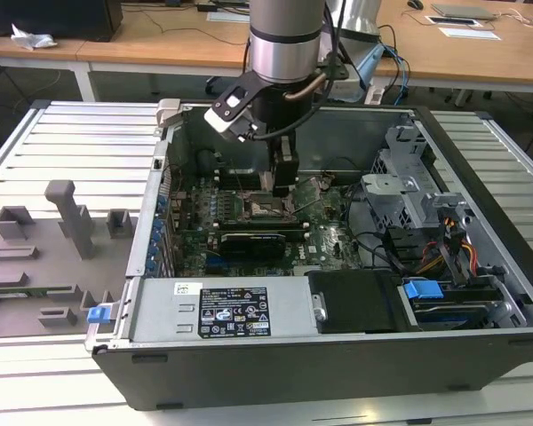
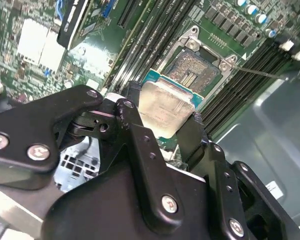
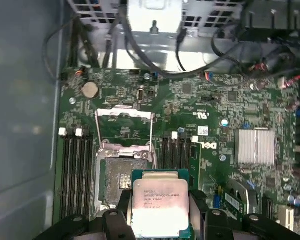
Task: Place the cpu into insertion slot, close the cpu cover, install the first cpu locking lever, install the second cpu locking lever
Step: 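Place the cpu into insertion slot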
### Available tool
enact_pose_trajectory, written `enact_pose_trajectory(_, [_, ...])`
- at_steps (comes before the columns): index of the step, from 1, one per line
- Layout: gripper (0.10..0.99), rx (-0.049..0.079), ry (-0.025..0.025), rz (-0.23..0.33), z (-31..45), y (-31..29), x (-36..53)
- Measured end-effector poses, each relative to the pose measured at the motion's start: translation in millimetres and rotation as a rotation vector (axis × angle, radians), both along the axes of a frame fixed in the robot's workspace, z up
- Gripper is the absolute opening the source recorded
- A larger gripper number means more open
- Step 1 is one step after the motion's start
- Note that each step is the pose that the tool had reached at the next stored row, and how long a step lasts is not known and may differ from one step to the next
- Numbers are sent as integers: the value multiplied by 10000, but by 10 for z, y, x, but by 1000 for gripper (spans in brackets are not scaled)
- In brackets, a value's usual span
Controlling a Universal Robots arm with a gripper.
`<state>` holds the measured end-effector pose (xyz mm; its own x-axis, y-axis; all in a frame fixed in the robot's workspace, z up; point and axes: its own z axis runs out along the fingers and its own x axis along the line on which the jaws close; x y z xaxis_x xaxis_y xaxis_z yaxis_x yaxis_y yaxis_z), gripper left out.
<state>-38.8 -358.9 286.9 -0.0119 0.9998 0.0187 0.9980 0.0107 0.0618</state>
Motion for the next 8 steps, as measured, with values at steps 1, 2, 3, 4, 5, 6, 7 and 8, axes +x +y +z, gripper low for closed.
enact_pose_trajectory(1, [541,0,0,-186,-18,1,0])
enact_pose_trajectory(2, [541,0,0,-255,-33,4,0])
enact_pose_trajectory(3, [541,-1,0,-276,-49,7,-1])
enact_pose_trajectory(4, [541,-2,0,-280,-84,13,0])
enact_pose_trajectory(5, [541,-1,-1,-279,-109,17,0])
enact_pose_trajectory(6, [541,0,0,-279,-129,20,0])
enact_pose_trajectory(7, [541,-1,0,-280,-159,25,0])
enact_pose_trajectory(8, [541,-1,0,-281,-194,35,0])
